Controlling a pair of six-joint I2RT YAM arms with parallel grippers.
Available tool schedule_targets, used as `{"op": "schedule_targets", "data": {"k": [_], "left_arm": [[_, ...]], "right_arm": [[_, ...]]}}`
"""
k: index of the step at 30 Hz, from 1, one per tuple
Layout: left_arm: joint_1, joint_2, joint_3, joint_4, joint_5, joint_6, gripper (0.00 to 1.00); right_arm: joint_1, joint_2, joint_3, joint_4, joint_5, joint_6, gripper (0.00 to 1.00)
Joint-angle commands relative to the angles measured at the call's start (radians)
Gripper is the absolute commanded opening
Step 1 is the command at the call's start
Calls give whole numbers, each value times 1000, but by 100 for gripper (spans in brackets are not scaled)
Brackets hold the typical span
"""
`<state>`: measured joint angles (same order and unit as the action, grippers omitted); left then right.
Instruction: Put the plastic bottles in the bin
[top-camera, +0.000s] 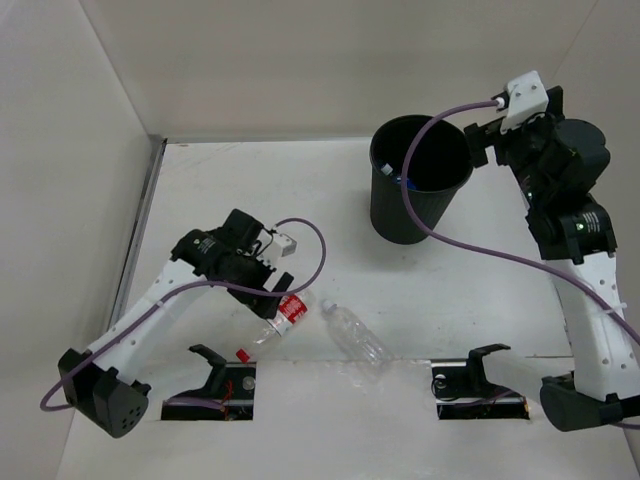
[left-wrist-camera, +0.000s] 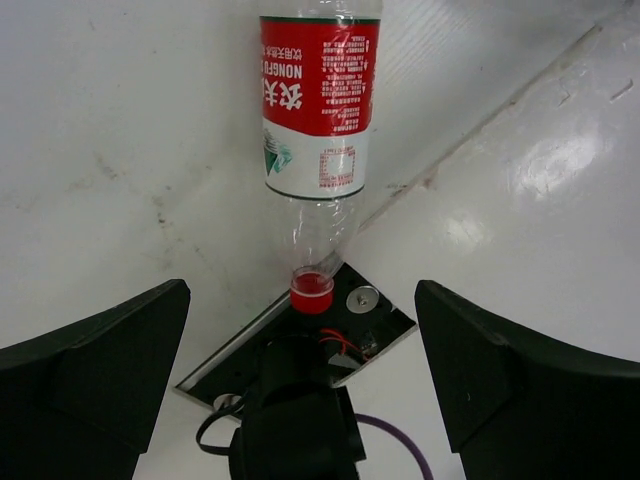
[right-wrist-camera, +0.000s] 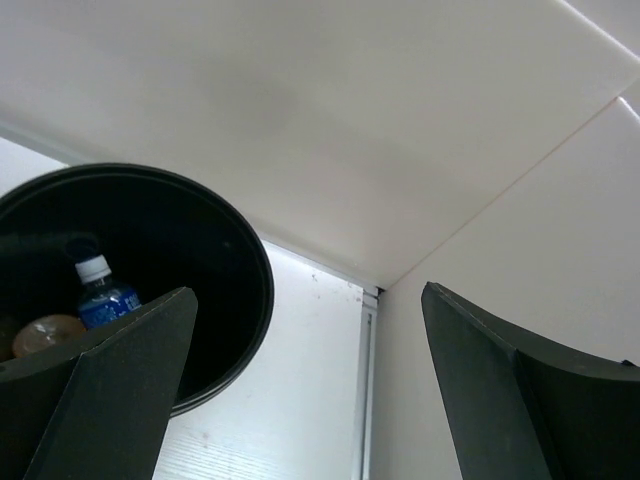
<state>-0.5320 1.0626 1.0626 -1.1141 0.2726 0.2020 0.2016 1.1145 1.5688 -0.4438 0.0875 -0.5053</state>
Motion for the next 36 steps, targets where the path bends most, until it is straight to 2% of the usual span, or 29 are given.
{"op": "schedule_targets", "data": {"k": [1,8,18,20,22,23,24,26,28,31,36], "left_arm": [[-67,46,-47,126,-53,-93,98],[-266,157,-105,313,-179,-102,98],[-357,298,-242,476,-248,-99,96],[-354,318,-260,516,-253,-90,86],[-339,332,-256,536,-257,-69,51],[-320,333,-241,539,-263,-55,37],[-296,335,-215,539,-274,-30,25],[-216,338,-115,522,-288,29,11],[-138,346,9,484,-283,57,7],[-38,370,294,404,-254,73,5],[1,486,860,324,-185,89,5]], "right_arm": [[-15,-39,77,-12,-41,60,100],[-32,-62,160,-47,-66,86,100],[-41,-71,322,-95,-114,109,100],[-43,-65,338,-96,-117,113,100],[-44,-62,335,-95,-118,113,100],[-46,-62,326,-92,-120,111,100],[-47,-62,310,-88,-120,106,100],[-44,-64,269,-75,-129,100,100],[-47,-64,243,-56,-132,102,100],[-55,-51,191,-24,-140,109,100],[-80,-15,116,22,-152,132,100]]}}
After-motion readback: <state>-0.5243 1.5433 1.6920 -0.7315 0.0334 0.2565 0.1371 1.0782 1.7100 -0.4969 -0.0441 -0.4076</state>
